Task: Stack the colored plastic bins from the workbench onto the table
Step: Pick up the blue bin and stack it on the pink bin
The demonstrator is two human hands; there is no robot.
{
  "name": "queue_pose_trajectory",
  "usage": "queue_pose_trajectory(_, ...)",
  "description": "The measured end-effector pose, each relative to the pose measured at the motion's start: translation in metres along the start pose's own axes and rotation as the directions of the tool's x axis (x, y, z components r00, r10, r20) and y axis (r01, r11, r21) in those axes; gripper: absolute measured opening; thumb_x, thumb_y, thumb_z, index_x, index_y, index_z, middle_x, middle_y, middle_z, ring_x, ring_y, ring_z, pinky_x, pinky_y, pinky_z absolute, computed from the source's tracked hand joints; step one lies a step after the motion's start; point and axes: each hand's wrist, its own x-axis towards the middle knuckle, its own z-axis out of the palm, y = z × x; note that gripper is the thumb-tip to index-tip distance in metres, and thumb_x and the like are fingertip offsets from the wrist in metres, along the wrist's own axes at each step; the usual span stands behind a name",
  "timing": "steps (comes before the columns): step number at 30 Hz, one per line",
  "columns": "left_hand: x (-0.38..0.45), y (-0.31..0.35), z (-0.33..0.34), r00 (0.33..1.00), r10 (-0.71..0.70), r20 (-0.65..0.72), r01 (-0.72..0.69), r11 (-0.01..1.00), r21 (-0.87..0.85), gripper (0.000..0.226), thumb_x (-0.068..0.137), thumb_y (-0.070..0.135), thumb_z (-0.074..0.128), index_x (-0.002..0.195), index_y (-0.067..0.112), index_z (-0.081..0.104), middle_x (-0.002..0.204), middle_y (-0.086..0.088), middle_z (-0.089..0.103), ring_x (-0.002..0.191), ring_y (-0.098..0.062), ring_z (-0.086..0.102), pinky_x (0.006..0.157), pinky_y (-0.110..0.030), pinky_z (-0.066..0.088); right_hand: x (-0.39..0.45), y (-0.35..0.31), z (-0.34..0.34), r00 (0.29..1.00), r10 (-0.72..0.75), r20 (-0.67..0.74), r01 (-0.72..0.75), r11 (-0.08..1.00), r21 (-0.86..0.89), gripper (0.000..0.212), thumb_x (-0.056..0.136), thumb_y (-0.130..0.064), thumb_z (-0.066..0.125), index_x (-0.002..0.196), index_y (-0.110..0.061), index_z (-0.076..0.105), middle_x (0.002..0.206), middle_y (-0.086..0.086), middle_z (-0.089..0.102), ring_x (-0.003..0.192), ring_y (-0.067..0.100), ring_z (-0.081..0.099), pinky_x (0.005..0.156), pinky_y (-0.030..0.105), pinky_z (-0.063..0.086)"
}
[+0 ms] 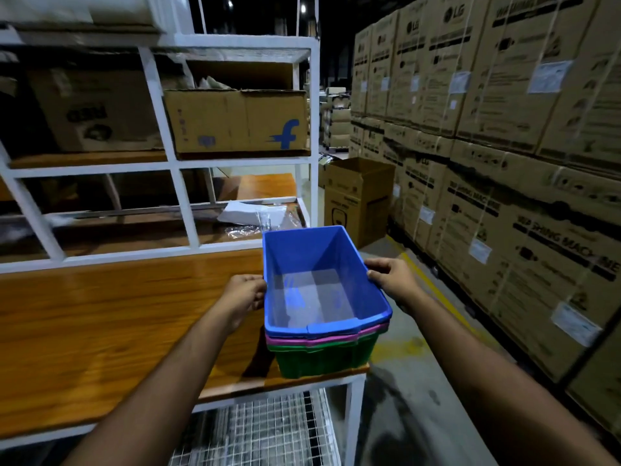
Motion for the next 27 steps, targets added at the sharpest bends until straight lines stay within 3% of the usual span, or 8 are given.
queue_pose_trajectory(6,0.000,-0.002,0.010,0.996,-0.016,-0.083,0.020,0.999,0.051,0.017,0.092,-0.002,0.051,0.087,0.006,0.066,0.091,-0.016,0.069,0.081,-0.026,0.063,0.069,-0.035,0.054,-0.004,0.000,0.003,0.999,-0.046,-0.002,0.045,0.978,-0.206,0.035,0.094,-0.013,0.055,0.127,-0.020,0.064,0.115,0.001,0.071,0.098,0.014,0.068,0.079,0.038,0.061)
queue_pose_trajectory(10,0.002,-0.005,0.010,0.995,-0.039,-0.092,0.044,0.998,0.051,0.018,0.094,0.001,0.050,0.104,0.002,0.064,0.094,-0.014,0.070,0.085,-0.027,0.068,0.069,-0.039,0.057,-0.007,-0.001,0.006,0.996,-0.086,-0.018,0.077,0.952,-0.295,0.034,0.095,-0.015,0.053,0.126,-0.023,0.065,0.116,-0.003,0.071,0.098,0.011,0.067,0.075,0.029,0.059)
queue_pose_trajectory(12,0.002,-0.007,0.009,0.994,-0.057,-0.098,0.062,0.997,0.041,0.023,0.094,0.003,0.052,0.115,0.004,0.060,0.101,-0.014,0.069,0.091,-0.028,0.069,0.072,-0.040,0.060,-0.009,-0.001,0.008,0.994,-0.103,-0.027,0.089,0.941,-0.327,0.035,0.096,-0.017,0.052,0.128,-0.023,0.064,0.119,-0.003,0.070,0.100,0.011,0.066,0.080,0.030,0.058)
queue_pose_trajectory(15,0.002,-0.009,0.008,0.991,-0.069,-0.114,0.070,0.997,0.008,0.038,0.092,0.004,0.056,0.129,0.013,0.053,0.107,-0.013,0.067,0.091,-0.026,0.069,0.061,-0.035,0.057,-0.013,-0.001,0.012,0.990,-0.136,-0.047,0.108,0.920,-0.378,0.035,0.097,-0.017,0.050,0.129,-0.021,0.063,0.120,-0.001,0.069,0.099,0.012,0.066,0.078,0.027,0.053)
queue_pose_trajectory(19,0.000,-0.011,0.008,0.993,-0.052,-0.107,0.055,0.998,0.033,0.031,0.095,0.009,0.053,0.126,0.014,0.057,0.106,-0.009,0.069,0.089,-0.022,0.070,0.057,-0.032,0.056,-0.015,-0.003,0.015,0.987,-0.153,-0.045,0.118,0.890,-0.441,0.034,0.098,-0.017,0.048,0.128,-0.019,0.063,0.116,0.000,0.070,0.086,0.007,0.062,0.062,0.016,0.045)
queue_pose_trajectory(24,-0.002,-0.015,0.007,0.993,-0.034,-0.116,0.041,0.997,0.059,0.026,0.095,0.014,0.054,0.121,0.016,0.061,0.109,-0.008,0.070,0.095,-0.025,0.069,0.070,-0.040,0.059,-0.014,-0.006,0.016,0.990,-0.141,-0.001,0.120,0.851,-0.511,0.034,0.099,-0.018,0.045,0.128,-0.021,0.062,0.098,-0.004,0.067,0.071,-0.003,0.058,0.052,0.014,0.040)
queue_pose_trajectory(27,-0.008,-0.016,0.003,0.994,-0.035,-0.101,0.041,0.997,0.058,0.018,0.098,0.018,0.050,0.112,0.020,0.062,0.109,-0.009,0.069,0.096,-0.025,0.067,0.072,-0.041,0.057,-0.017,-0.010,0.014,0.990,-0.142,-0.011,0.110,0.811,-0.575,0.038,0.096,-0.022,0.051,0.134,-0.018,0.057,0.110,0.001,0.067,0.087,0.009,0.063,0.068,0.023,0.051)
